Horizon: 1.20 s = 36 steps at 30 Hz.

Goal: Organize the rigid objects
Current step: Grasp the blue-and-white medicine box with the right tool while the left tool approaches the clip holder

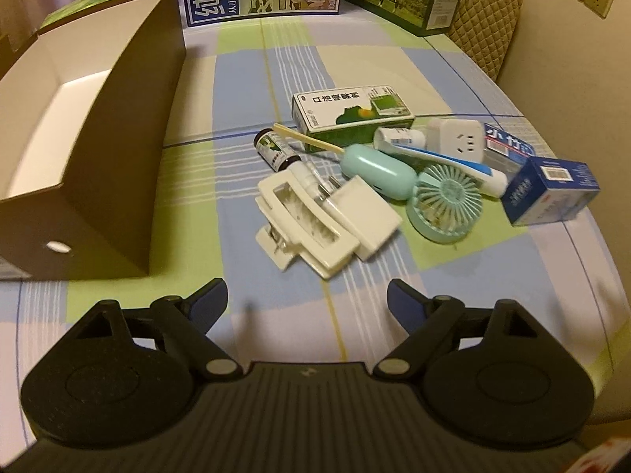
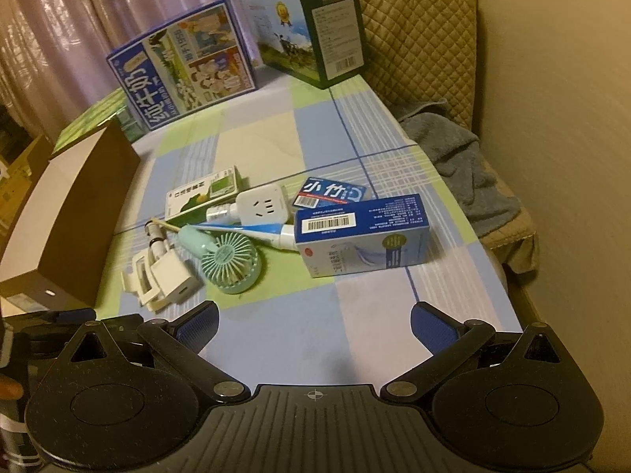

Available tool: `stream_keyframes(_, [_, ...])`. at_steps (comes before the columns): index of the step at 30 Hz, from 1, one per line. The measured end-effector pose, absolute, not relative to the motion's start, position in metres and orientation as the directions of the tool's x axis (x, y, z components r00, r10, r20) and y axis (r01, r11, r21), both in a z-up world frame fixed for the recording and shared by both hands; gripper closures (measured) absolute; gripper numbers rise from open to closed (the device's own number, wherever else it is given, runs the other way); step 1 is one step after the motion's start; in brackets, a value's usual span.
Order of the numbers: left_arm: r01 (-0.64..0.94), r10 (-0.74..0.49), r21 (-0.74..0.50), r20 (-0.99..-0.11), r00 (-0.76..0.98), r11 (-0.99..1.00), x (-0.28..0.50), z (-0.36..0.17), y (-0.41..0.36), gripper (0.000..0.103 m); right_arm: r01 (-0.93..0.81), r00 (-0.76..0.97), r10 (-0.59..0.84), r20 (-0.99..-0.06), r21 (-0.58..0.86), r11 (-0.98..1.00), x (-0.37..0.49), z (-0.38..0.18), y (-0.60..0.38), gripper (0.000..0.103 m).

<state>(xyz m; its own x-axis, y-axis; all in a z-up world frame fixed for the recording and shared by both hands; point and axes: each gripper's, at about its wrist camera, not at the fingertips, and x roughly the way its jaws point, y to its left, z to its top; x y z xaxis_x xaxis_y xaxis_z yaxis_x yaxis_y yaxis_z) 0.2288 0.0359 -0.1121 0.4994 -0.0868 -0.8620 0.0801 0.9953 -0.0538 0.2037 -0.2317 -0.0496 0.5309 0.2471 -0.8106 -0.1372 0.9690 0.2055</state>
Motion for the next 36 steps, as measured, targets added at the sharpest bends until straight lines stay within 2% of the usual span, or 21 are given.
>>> stream_keyframes(12, [0.054,-0.091,-0.074,-0.856,0.509,0.996,0.26,-0.138,0.045,0.019,-0.071,0.527,0.185,-0.829,0.174,0.982,0.22,-0.057,-0.239,0.002])
stream_keyframes(20, [0.022,-0.031,-0.024,-0.878,0.477,0.999,0.26,-0.148,0.067,0.022,-0.051,0.532,0.151,-0.833,0.146,0.988,0.234,-0.061,-0.243,0.002])
stream_keyframes(23, [0.013,-0.046,-0.045,-0.887,0.459,0.999,0.254,-0.146,0.079,0.026,-0.09,0.556,0.137,-0.82,0.105,0.99,0.24,-0.059,-0.244,0.002])
stream_keyframes(30, [0.022,-0.093,-0.095,-0.866,0.491,0.995,0.245,-0.132,0.079,0.026,-0.232,0.622,0.173,-0.763,0.031,0.972,0.274,-0.061,-0.253,0.002])
stream_keyframes(33, [-0.006,-0.081,-0.096,-0.864,0.497,0.995,0.241,-0.129,0.081,0.026,-0.297,0.595,0.239,-0.768,0.067,0.953,0.296,-0.071,-0.258,0.015])
stream_keyframes(36, [-0.069,-0.049,-0.096,-0.867,0.496,0.993,0.232,-0.128,0.089,0.026,-0.422,0.536,0.353,-0.767,0.119,0.899,0.315,-0.081,-0.261,0.016])
